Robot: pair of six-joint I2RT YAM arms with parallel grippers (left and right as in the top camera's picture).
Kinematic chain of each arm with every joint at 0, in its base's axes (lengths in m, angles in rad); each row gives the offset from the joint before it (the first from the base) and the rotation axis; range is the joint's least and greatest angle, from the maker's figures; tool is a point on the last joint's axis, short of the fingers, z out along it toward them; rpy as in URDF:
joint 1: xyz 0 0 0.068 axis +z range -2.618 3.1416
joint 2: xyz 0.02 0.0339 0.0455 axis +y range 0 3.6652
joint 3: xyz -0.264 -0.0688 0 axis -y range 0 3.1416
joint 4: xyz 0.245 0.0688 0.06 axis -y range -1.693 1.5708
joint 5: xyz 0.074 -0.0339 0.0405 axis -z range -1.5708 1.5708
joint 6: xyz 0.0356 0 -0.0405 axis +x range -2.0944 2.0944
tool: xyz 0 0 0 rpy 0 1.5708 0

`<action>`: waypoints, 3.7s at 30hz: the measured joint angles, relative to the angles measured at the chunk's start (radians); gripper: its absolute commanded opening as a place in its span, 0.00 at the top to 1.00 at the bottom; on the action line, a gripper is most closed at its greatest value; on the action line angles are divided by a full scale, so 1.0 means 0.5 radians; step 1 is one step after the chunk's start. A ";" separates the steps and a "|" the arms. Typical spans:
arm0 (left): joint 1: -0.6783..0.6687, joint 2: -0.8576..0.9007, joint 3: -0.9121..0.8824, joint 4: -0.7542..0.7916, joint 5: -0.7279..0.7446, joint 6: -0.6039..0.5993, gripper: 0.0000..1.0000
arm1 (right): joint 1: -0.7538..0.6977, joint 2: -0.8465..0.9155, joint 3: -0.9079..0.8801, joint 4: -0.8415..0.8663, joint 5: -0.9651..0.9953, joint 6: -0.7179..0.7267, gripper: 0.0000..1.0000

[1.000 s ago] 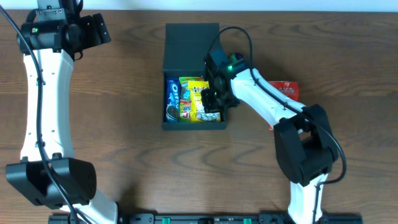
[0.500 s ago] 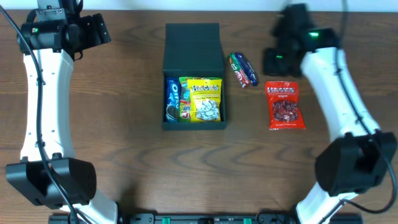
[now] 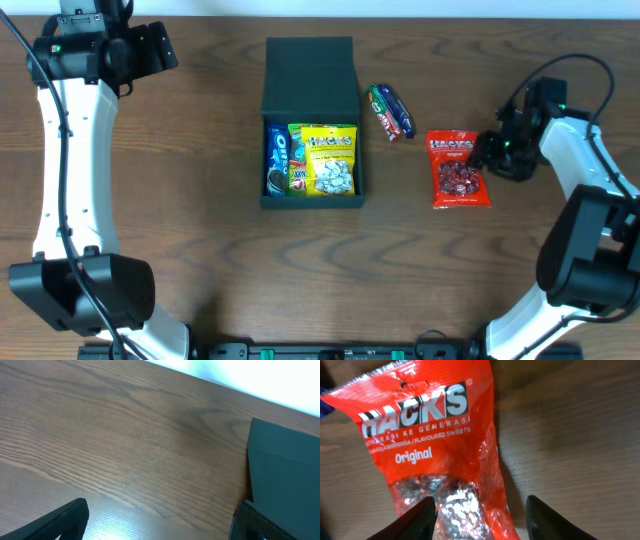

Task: Pack container
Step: 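Grasp the red Hacks Original bag with the right gripper, then carry the red bag left and lower it into the box, then release the red bag and press it down inside the box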

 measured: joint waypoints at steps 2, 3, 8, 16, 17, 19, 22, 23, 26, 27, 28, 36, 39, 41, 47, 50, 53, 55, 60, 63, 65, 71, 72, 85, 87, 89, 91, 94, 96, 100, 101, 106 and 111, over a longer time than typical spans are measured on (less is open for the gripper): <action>-0.001 0.000 0.000 -0.001 0.001 0.000 0.05 | 0.000 0.000 -0.056 0.063 -0.027 -0.010 0.42; -0.001 0.000 0.000 0.000 0.001 0.000 0.05 | 0.000 0.000 -0.080 0.099 -0.045 -0.011 0.42; -0.001 0.000 0.000 0.000 0.001 0.000 0.05 | 0.000 0.003 -0.163 0.215 -0.136 -0.018 0.44; -0.001 0.000 0.000 0.002 0.000 0.000 0.05 | 0.000 0.034 -0.117 0.160 -0.261 0.006 0.99; -0.001 0.000 0.000 0.005 0.001 0.000 0.05 | 0.000 0.037 -0.069 0.099 -0.258 0.016 0.99; 0.000 0.000 0.000 0.014 0.002 0.000 0.05 | 0.000 0.073 0.069 -0.073 -0.242 0.037 0.99; -0.001 0.000 0.000 0.014 0.002 0.001 0.05 | 0.002 0.123 0.371 -0.282 -0.240 0.069 0.99; -0.001 0.000 0.000 0.013 0.002 0.001 0.05 | 0.007 0.127 0.507 -0.336 -0.253 0.087 0.99; 0.000 0.000 0.000 0.013 0.005 0.000 0.05 | 0.060 0.128 0.852 -0.433 -0.352 0.169 0.99; 0.000 0.000 0.000 0.013 0.006 0.000 0.05 | 0.094 0.127 0.948 -0.440 -0.407 0.204 0.99; -0.001 0.000 0.000 0.013 0.005 0.000 0.05 | 0.147 0.127 1.029 -0.440 -0.475 0.246 0.99; -0.001 0.000 0.000 0.013 0.006 0.000 0.05 | 0.649 0.125 1.086 -0.427 -0.678 0.478 0.99; -0.001 0.000 0.000 0.013 0.005 0.000 0.05 | 0.826 0.125 1.020 -0.378 -0.702 0.532 0.99; 0.000 0.000 0.000 0.013 0.006 0.000 0.05 | 0.926 0.125 0.943 -0.308 -0.712 0.587 0.99; -0.001 0.000 0.000 0.011 0.006 0.001 0.05 | 1.135 0.127 0.616 -0.068 -0.669 0.879 0.98; -0.001 0.000 0.000 0.005 0.006 0.001 0.05 | 1.169 0.128 0.532 -0.025 -0.603 1.015 0.98; -0.001 0.000 0.000 0.005 0.006 0.001 0.05 | 1.193 0.128 0.495 -0.015 -0.542 1.109 0.73; -0.001 0.000 0.000 0.005 0.006 0.000 0.05 | 1.211 0.128 0.494 -0.006 -0.517 1.160 0.31; 0.000 0.000 0.000 0.004 0.006 0.000 0.05 | 1.215 0.127 0.539 -0.026 -0.512 1.194 0.23; 0.000 0.000 0.000 0.004 0.006 0.000 0.05 | 1.187 0.121 0.681 -0.087 -0.481 1.186 0.24; -0.001 0.000 0.000 0.002 0.006 0.000 0.05 | 1.164 0.083 0.829 -0.142 -0.425 1.133 0.71; 0.000 0.000 0.000 0.002 0.006 0.000 0.05 | 1.187 -0.060 0.974 -0.246 -0.377 0.880 0.99; -0.001 0.000 0.000 0.002 0.006 0.001 0.05 | 1.201 -0.063 0.974 -0.266 -0.377 0.828 0.99; -0.001 0.000 0.000 0.001 0.006 0.001 0.05 | 1.350 0.264 0.674 -0.388 -0.304 0.468 0.99; 0.000 0.000 0.000 0.001 0.006 0.001 0.05 | 1.351 0.267 0.674 -0.383 -0.303 0.459 0.99; -0.001 0.000 0.000 0.001 0.006 0.001 0.05 | 1.351 0.268 0.674 -0.379 -0.303 0.453 0.99; 0.000 0.000 0.000 0.001 0.006 0.001 0.05 | 1.352 0.268 0.679 -0.383 -0.301 0.452 0.99; -0.001 0.000 0.000 0.001 0.006 0.001 0.05 | 1.351 0.301 0.784 -0.484 -0.278 0.446 0.99; 0.000 0.000 0.000 0.001 0.006 0.000 0.05 | 1.349 0.328 0.889 -0.576 -0.260 0.436 0.99; 0.000 0.000 0.000 0.000 0.006 0.000 0.05 | 1.348 0.331 1.160 -0.788 -0.237 0.336 0.99; -0.001 0.000 0.000 0.001 0.007 0.001 0.05 | 1.350 0.329 1.218 -0.834 -0.237 0.288 0.99; -0.001 0.000 0.000 0.001 0.006 0.000 0.05 | 1.392 0.325 1.188 -0.935 -0.235 0.142 0.99; 0.000 0.000 0.000 0.001 0.006 0.001 0.05 | 1.469 0.326 0.961 -0.903 -0.251 0.065 0.99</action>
